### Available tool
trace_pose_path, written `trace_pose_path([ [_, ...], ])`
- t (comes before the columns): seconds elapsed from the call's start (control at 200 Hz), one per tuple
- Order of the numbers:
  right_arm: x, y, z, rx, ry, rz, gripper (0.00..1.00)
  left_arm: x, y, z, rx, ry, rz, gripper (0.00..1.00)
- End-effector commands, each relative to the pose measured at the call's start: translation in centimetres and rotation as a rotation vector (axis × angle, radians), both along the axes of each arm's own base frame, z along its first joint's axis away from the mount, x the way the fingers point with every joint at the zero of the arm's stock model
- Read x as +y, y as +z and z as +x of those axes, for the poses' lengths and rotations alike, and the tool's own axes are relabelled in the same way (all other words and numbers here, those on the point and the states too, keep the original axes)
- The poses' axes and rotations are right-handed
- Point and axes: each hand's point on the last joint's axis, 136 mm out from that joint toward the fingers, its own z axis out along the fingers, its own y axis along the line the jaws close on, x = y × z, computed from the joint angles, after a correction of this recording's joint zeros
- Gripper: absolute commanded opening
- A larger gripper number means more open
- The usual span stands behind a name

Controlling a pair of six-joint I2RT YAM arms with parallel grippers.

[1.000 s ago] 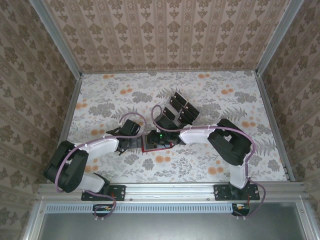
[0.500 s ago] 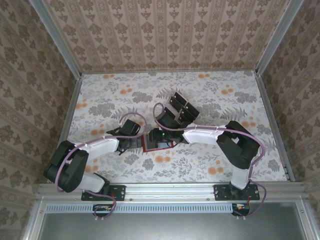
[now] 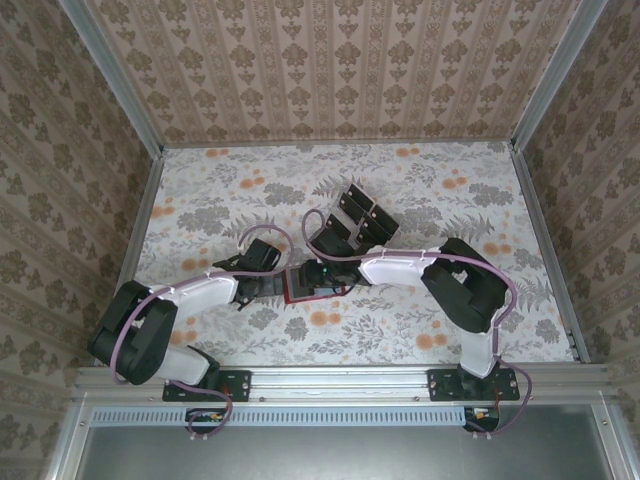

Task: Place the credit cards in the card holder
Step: Insert the credit card into the card slot.

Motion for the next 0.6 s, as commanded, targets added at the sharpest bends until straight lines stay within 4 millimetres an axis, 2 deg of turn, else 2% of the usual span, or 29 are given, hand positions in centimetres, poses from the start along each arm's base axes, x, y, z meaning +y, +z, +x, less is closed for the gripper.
trace_pose_path([
  [0.0,0.8,-0.1,0.0,0.002,0.029,-0.009,0.43,0.4,-2.1,-1.0,0.059,0.015,0.008,1.0],
  [0.595,3.4,0.0,-0.7,0.025,0.068,0.042,0.42,0.1,-2.6,-1.1,0.07,0.012,0.003,1.0],
])
